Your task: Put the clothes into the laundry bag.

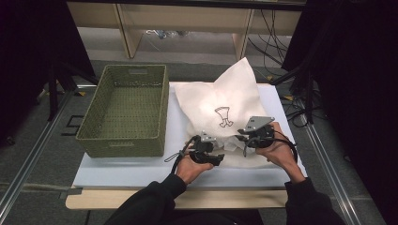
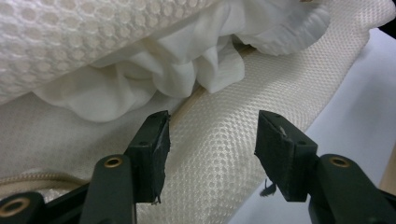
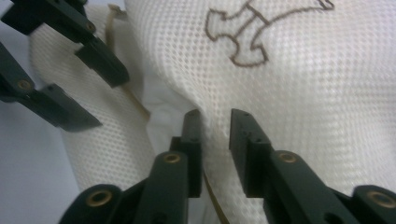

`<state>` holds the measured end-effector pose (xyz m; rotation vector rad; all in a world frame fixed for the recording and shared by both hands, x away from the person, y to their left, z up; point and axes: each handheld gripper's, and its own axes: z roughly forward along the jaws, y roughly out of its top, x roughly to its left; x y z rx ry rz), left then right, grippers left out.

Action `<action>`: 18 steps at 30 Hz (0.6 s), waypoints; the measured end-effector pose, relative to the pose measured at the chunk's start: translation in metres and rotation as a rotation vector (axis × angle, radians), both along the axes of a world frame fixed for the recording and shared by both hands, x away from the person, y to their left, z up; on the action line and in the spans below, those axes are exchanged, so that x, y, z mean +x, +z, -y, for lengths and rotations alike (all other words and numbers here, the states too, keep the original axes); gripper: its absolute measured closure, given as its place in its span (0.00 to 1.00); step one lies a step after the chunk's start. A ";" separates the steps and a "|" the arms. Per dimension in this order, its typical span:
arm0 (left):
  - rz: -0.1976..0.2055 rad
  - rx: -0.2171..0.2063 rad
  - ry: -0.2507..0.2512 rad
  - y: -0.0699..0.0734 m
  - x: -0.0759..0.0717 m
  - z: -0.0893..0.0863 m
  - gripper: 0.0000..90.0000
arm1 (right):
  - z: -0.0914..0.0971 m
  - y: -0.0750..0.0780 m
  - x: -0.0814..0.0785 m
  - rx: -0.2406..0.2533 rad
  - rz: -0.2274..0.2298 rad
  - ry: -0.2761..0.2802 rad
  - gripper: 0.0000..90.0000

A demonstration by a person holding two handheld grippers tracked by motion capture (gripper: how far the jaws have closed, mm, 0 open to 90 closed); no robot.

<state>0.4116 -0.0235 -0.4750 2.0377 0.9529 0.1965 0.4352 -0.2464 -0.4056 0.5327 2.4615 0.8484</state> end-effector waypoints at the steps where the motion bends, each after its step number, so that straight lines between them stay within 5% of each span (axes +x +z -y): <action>1: -0.003 -0.001 0.005 0.000 0.000 0.000 0.48 | 0.002 0.000 -0.002 0.003 0.008 -0.011 0.76; 15: -0.020 -0.016 0.020 0.002 0.002 -0.002 0.43 | 0.039 -0.015 -0.014 -0.077 0.029 -0.086 0.63; 18: -0.028 -0.019 0.028 0.002 0.002 -0.002 0.42 | 0.040 -0.019 -0.018 -0.112 0.061 -0.108 0.57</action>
